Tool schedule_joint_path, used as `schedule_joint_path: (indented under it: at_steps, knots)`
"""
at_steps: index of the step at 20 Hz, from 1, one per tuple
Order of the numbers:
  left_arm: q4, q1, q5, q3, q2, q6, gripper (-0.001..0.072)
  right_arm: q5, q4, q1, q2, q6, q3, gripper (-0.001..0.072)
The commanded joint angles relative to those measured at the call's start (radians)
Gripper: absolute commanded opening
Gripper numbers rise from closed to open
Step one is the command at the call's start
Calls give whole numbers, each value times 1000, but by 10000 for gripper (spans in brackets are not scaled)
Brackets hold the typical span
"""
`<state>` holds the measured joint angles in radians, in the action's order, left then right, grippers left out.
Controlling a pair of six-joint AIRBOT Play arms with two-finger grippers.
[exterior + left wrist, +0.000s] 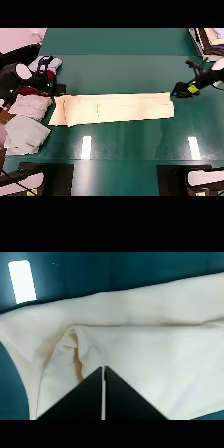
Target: Fold the shirts.
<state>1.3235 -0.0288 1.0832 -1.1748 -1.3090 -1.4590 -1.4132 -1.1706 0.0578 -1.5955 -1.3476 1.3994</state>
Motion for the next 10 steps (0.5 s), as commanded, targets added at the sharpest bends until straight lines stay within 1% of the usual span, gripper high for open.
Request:
schedule_joint_path:
  at_steps: [1, 3, 4, 5, 7, 10]
  knots:
    - [-58, 2, 68, -28, -1, 5, 25, -7, 134, 145, 47, 55, -136, 593]
    - [-152, -3, 51, -28, -3, 9, 26, 8, 245, 217, 44, 101, -221, 594]
    - [-201, -10, 43, -28, -6, 25, 25, 26, 290, 236, 38, 121, -260, 594]
    - [-220, -24, 31, -27, -10, 27, 25, 37, 318, 242, 29, 129, -286, 594]
    - [-217, -70, -3, -23, -10, 15, 25, 63, 356, 219, 3, 138, -320, 594]
    - [-217, -136, -47, -23, -10, -36, 25, 93, 454, 150, -51, 176, -317, 593]
